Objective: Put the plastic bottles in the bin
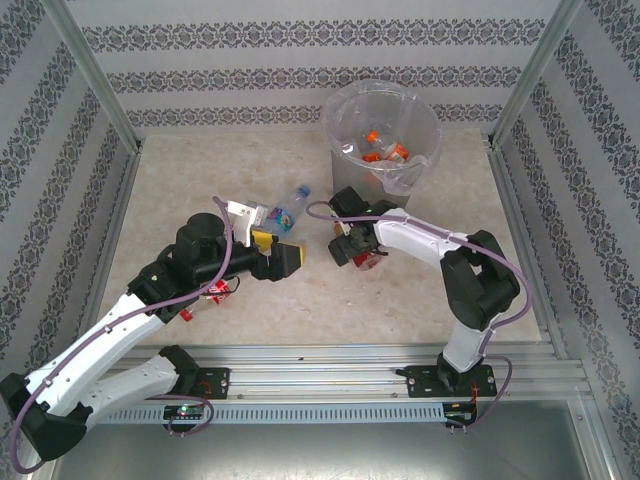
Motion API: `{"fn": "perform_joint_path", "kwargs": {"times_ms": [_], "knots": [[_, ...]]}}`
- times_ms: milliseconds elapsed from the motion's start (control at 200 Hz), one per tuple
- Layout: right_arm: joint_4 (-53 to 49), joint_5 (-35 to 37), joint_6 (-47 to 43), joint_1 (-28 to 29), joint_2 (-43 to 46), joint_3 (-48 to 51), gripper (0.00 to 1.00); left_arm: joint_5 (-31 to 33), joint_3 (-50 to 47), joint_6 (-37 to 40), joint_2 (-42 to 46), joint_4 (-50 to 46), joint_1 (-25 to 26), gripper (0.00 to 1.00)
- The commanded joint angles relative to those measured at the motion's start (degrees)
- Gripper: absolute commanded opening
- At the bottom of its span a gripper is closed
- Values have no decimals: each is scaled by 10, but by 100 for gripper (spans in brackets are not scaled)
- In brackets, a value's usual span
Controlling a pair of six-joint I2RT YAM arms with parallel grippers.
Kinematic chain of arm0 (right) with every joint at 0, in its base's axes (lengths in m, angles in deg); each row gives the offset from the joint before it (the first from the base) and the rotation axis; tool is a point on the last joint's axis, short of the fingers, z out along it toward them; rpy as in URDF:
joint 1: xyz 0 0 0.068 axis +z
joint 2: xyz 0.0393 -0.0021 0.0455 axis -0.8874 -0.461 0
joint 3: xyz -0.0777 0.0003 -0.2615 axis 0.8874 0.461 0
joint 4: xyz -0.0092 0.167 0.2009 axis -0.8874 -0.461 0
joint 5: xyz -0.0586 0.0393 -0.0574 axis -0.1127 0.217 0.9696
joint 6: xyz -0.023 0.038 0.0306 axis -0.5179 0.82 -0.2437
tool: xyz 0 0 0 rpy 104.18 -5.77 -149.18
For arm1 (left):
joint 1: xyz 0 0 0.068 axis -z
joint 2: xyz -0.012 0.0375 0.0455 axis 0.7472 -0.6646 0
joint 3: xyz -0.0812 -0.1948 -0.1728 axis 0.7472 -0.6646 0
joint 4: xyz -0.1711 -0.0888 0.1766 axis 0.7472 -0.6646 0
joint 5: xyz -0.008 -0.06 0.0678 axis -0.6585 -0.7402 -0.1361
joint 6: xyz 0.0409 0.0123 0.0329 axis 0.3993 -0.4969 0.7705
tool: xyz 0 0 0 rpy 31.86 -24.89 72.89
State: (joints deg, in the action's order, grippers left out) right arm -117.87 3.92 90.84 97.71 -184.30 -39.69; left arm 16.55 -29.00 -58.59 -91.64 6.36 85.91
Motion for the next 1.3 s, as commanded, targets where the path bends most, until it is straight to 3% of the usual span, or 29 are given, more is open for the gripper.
{"fn": "perform_joint_path", "kwargs": {"times_ms": [0, 260, 530, 719, 1029, 1294], "knots": [[-22, 27, -6, 8, -22, -19, 91, 2, -7, -1, 8, 13, 10, 100], [-50, 81, -1, 15, -60, -50, 89, 6, -6, 2, 14, 6, 9, 100], [-41, 82, -7, 29, -37, -46, 69, 6, -9, 1, 17, 7, 9, 100], [-49, 87, -6, 35, 7, -47, 66, 7, -9, 0, 19, 8, 9, 100], [-70, -13, 12, 36, 135, -60, 66, 11, -1, -6, 49, 54, 9, 100], [-99, -60, 30, 36, 199, -142, 65, 27, 16, -13, 64, 97, 9, 100]]}}
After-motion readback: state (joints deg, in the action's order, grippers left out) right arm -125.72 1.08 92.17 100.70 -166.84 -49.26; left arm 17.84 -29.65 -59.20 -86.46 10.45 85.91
